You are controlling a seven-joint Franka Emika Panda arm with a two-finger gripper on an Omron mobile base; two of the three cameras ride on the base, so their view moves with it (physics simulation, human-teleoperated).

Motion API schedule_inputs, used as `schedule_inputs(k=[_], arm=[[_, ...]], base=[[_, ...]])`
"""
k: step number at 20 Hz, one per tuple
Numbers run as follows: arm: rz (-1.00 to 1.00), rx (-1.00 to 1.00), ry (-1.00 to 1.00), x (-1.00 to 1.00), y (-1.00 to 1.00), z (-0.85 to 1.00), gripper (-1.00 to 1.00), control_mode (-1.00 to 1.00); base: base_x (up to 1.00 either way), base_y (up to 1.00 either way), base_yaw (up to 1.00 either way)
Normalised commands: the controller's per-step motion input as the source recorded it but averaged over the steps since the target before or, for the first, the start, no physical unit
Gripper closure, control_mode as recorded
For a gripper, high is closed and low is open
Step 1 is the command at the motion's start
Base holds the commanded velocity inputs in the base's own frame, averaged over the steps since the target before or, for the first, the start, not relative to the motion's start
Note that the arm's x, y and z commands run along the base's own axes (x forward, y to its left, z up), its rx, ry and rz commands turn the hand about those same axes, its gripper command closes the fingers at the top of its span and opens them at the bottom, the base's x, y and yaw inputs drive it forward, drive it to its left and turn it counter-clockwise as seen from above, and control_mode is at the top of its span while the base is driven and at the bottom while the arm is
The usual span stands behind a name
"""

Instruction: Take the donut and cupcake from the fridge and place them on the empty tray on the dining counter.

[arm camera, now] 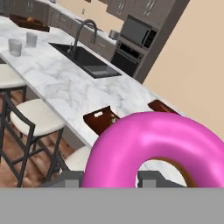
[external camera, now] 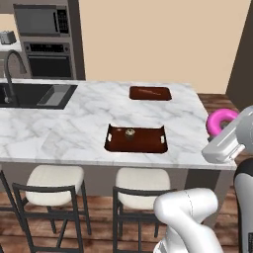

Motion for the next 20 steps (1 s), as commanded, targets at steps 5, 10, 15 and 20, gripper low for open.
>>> schedule_inputs(k=[5, 10, 15, 20], arm=[[0.00, 0.00, 0.00, 0.00, 0.00, 0.00, 1.00, 1.00], [0.00, 0.00, 0.03, 0.27, 0.00, 0.00, 1.00, -1.00], [0.00, 0.01, 0.18, 0.91, 0.00, -0.13, 1.00, -1.00], [0.00, 0.07, 0.41, 0.86, 0.00, -0.10, 1.00, -1.00]], base=[[0.07, 0.00, 0.00], [0.06, 0.00, 0.00], [0.00, 0.00, 0.00], [0.00, 0.00, 0.00]])
